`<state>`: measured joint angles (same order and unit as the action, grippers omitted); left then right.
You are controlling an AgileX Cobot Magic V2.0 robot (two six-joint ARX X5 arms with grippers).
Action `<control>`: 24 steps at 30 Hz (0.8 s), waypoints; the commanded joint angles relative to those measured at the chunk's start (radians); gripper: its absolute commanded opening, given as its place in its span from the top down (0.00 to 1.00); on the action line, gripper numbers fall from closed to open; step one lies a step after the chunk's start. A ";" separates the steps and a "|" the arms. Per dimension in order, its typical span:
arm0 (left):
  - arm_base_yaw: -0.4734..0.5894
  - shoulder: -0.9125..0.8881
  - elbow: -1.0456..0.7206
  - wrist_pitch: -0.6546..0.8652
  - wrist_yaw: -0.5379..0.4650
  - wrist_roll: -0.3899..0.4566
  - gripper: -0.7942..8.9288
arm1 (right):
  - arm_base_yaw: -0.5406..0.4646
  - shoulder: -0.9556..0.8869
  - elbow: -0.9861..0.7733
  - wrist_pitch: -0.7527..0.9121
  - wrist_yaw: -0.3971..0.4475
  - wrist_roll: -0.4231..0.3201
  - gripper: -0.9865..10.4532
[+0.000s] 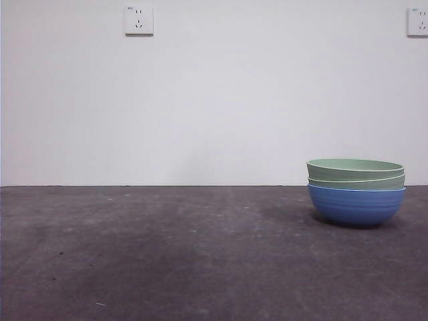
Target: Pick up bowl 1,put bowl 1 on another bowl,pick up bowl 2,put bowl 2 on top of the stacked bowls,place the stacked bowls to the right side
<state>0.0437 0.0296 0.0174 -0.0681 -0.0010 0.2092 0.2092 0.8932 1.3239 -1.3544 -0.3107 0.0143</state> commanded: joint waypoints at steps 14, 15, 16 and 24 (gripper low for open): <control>0.004 -0.028 -0.014 -0.116 0.005 -0.059 0.92 | 0.002 -0.002 -0.004 -0.011 0.002 -0.005 0.91; 0.004 -0.028 -0.014 -0.115 0.005 -0.059 0.92 | 0.002 -0.002 -0.004 -0.011 0.002 -0.005 0.91; 0.004 -0.028 -0.014 -0.116 0.005 -0.059 0.92 | 0.002 -0.002 -0.004 -0.011 0.002 -0.005 0.91; 0.004 -0.028 -0.014 -0.115 0.005 -0.059 0.92 | 0.002 -0.002 -0.004 -0.011 0.002 -0.005 0.91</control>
<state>0.0437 0.0044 0.0177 -0.1848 0.0036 0.1558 0.2092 0.8932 1.3239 -1.3544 -0.3107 0.0143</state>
